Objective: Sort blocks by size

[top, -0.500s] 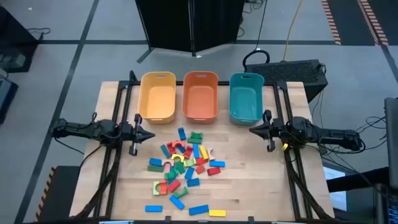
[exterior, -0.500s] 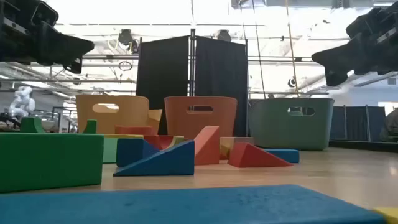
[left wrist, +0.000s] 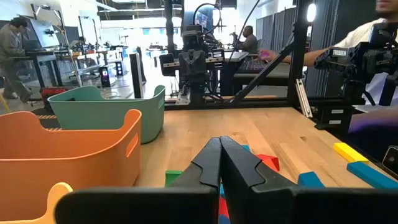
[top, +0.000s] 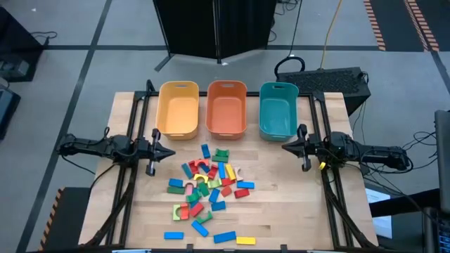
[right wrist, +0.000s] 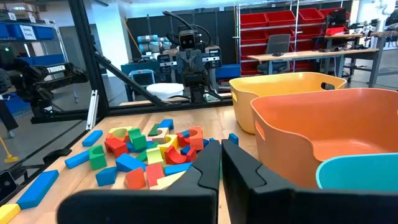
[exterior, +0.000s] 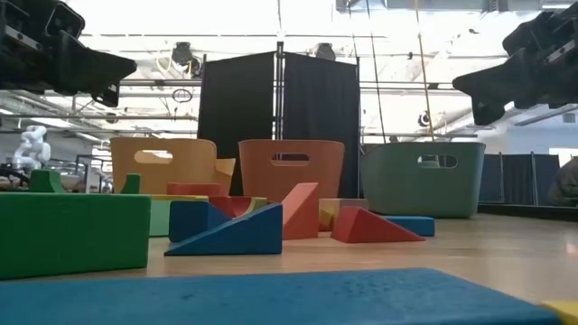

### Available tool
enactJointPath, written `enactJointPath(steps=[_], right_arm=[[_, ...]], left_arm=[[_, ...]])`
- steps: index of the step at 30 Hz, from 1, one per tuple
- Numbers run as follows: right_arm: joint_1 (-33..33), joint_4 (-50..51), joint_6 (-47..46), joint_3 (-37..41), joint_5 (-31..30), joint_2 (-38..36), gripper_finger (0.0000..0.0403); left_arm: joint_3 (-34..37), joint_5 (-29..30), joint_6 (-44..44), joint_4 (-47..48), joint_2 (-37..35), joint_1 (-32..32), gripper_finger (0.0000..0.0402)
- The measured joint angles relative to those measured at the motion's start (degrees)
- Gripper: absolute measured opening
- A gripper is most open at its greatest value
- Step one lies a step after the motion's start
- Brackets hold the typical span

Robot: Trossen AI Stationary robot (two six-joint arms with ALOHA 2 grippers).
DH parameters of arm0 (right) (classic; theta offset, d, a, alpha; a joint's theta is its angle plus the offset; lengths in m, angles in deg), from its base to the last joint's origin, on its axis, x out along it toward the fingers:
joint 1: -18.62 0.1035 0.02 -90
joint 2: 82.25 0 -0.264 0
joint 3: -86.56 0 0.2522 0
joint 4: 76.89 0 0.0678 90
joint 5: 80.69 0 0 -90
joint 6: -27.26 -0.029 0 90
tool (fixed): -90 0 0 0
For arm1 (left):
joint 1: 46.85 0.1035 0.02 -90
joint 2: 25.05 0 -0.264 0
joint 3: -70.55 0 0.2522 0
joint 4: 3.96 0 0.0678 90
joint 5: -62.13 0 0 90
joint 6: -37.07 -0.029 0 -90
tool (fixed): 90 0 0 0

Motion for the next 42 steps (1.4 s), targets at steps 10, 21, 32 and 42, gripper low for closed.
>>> enactJointPath(steps=[10, 21, 32, 42], right_arm=[[-0.01, 0.0, -0.02, 0.01, -0.01, 0.0, 0.0], [0.0, -0.02, 0.0, 0.02, 0.0, 0.0, 0.0], [0.0, -0.01, -0.01, 0.0, 0.0, -0.01, 0.0], [0.0, -0.92, -0.01, 0.0, 0.0, -0.01, 0.0]], left_arm=[[0.02, -0.01, 0.0, 0.01, 0.02, 0.0, 0.0008], [0.02, 0.01, 0.0, -0.01, 0.0, 0.0, 0.0008], [0.02, 0.01, 0.0, -0.01, 0.02, 0.0, 0.0008], [0.01, 0.0, 0.0, -0.01, 0.0, 0.01, 0.0008]])
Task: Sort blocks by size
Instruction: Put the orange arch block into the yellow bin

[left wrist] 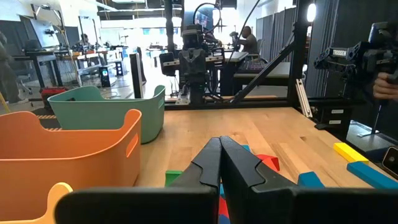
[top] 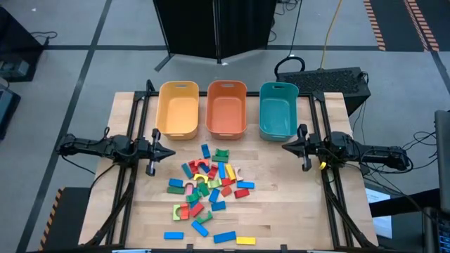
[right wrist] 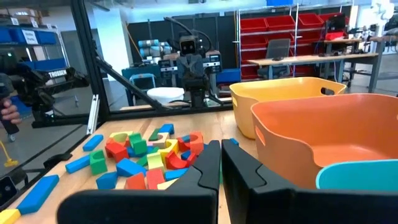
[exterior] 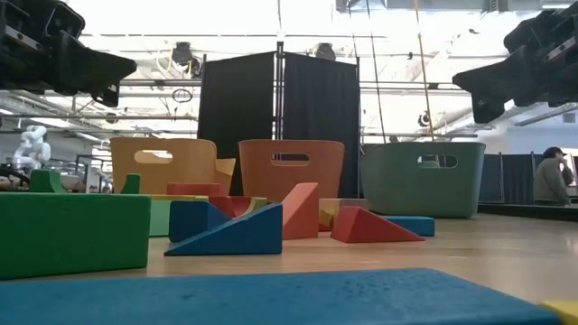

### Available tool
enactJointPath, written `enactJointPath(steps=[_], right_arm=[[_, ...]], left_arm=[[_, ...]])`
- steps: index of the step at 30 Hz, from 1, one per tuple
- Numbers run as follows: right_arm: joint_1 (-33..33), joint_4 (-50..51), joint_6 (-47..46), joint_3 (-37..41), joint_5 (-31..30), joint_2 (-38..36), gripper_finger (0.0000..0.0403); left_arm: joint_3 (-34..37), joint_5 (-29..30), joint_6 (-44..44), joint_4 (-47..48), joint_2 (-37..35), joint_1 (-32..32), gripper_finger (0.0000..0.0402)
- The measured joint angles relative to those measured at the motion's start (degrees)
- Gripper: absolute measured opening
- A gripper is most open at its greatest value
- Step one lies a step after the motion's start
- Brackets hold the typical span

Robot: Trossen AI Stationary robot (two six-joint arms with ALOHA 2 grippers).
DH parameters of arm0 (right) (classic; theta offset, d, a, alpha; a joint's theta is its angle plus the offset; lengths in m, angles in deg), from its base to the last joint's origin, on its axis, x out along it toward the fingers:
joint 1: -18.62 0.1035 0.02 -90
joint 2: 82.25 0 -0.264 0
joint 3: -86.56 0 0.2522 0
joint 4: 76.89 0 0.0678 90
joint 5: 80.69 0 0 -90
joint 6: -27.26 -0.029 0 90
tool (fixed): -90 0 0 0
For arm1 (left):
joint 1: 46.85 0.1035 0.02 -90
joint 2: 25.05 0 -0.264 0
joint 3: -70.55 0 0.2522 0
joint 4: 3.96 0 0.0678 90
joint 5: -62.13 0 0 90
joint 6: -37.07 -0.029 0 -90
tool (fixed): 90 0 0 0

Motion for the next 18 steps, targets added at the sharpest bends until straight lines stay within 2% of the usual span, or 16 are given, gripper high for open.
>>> enactJointPath(steps=[9, 18], right_arm=[[0.0, -0.06, -5.83, 0.0, -0.29, -0.01, 0.0], [-0.02, -5.54, -1.94, 0.0, -6.11, 0.01, 0.0]], left_arm=[[0.0, 0.12, 0.0, -0.22, 0.0, -0.01, 0.0008], [0.0, 1.69, -1.48, -1.47, 0.01, 0.01, 0.0008]])
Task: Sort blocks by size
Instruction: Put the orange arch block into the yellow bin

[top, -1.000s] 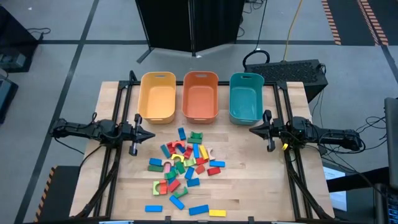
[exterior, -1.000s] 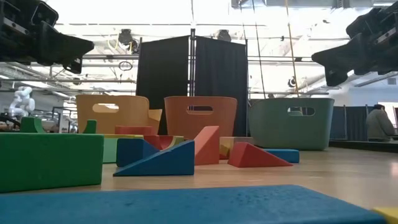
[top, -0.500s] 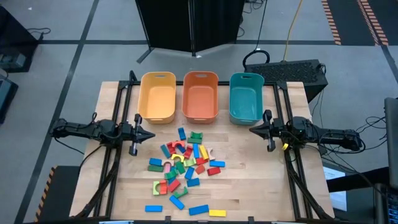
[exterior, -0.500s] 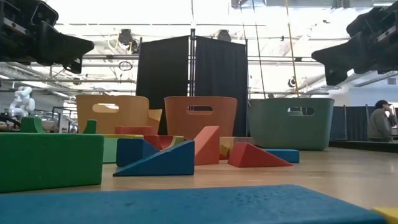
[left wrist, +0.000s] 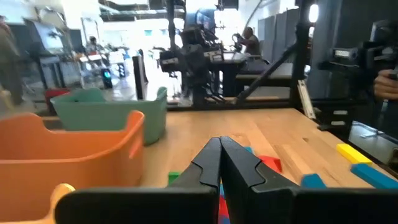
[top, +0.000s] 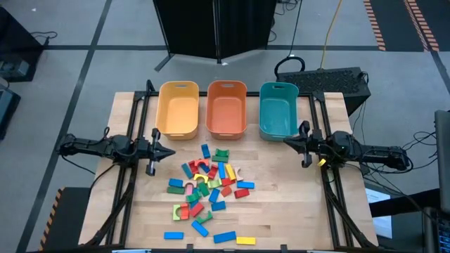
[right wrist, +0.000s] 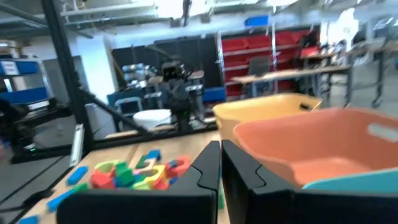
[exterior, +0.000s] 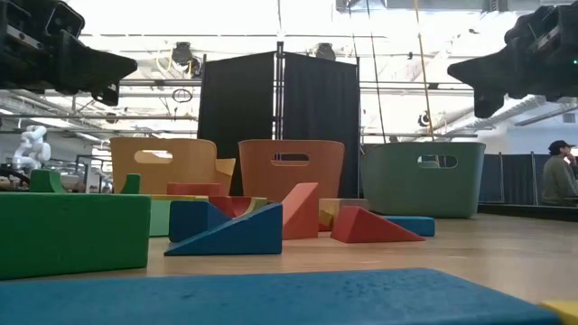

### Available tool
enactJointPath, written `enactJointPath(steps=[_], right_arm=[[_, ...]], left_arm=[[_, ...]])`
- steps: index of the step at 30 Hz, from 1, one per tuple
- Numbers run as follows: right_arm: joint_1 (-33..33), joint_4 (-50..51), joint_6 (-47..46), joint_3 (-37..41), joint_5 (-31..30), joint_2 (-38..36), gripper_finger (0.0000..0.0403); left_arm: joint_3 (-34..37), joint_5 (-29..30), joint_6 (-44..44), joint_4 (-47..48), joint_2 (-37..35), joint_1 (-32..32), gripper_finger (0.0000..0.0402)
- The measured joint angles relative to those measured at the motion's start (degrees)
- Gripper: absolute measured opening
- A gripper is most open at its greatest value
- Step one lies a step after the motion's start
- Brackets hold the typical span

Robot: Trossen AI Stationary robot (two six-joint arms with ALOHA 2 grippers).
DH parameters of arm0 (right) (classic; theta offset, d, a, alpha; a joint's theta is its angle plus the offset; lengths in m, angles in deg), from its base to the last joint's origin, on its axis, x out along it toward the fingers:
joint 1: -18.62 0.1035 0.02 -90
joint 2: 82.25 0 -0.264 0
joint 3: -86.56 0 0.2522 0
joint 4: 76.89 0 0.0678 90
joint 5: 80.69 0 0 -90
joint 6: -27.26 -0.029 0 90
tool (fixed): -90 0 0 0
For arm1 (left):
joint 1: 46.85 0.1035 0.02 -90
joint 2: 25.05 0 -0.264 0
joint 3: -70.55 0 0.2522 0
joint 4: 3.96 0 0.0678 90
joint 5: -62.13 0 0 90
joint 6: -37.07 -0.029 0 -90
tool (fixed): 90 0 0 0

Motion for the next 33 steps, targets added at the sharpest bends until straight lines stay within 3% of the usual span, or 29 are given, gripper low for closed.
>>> enactJointPath(steps=[4, 8, 16, 22, 33], right_arm=[[0.0, -0.96, 0.51, 0.0, -1.99, 0.04, 0.0], [0.0, -1.21, 0.49, 0.0, -3.33, 0.37, 0.0004], [0.0, -9.43, 0.48, 0.0, -6.42, 5.78, 0.0075], [0.02, -13.42, -0.89, 0.0, -7.75, 11.78, 0.013], [-0.1, -24.84, 2.43, -0.97, -10.71, 23.51, 0.016]], left_arm=[[-0.12, 7.09, -0.36, -2.02, -0.01, 0.0, 0.0008], [-0.62, 10.01, -0.42, 0.06, 0.0, 0.04, 0.002], [-0.75, 10.18, 1.54, -0.27, 2.12, -0.02, 0.0063], [-1.66, 12.13, 1.28, -3.31, 4.56, 0.0, 0.0073], [-9.96, 12.34, -1.63, -3.42, 16.06, 2.07, 0.0073]])
